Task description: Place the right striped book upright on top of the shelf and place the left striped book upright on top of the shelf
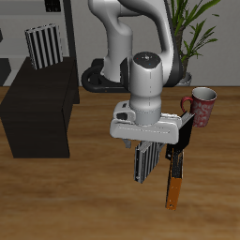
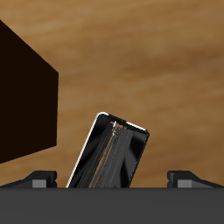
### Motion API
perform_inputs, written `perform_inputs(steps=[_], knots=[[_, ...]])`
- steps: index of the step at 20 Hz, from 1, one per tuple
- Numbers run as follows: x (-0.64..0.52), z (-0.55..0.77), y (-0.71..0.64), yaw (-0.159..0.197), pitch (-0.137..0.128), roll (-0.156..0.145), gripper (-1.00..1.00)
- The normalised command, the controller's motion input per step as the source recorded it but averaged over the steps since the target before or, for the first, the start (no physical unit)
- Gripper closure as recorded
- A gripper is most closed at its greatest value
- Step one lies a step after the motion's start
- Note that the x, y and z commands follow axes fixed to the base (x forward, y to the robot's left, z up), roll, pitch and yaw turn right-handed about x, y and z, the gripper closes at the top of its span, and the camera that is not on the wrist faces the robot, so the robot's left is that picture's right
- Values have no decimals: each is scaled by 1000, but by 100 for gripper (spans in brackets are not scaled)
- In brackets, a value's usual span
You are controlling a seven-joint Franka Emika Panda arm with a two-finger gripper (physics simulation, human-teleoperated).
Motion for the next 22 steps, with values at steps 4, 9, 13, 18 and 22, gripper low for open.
perform_inputs(steps=[4,9,13,18,22], knots=[[10,-118,-94,-23,42,-15,100],[-97,117,-39,-20,-5,17,100],[-111,259,-22,14,-34,4,100],[-112,338,-141,11,-33,-20,100],[-209,608,-232,19,-48,-34,100]])
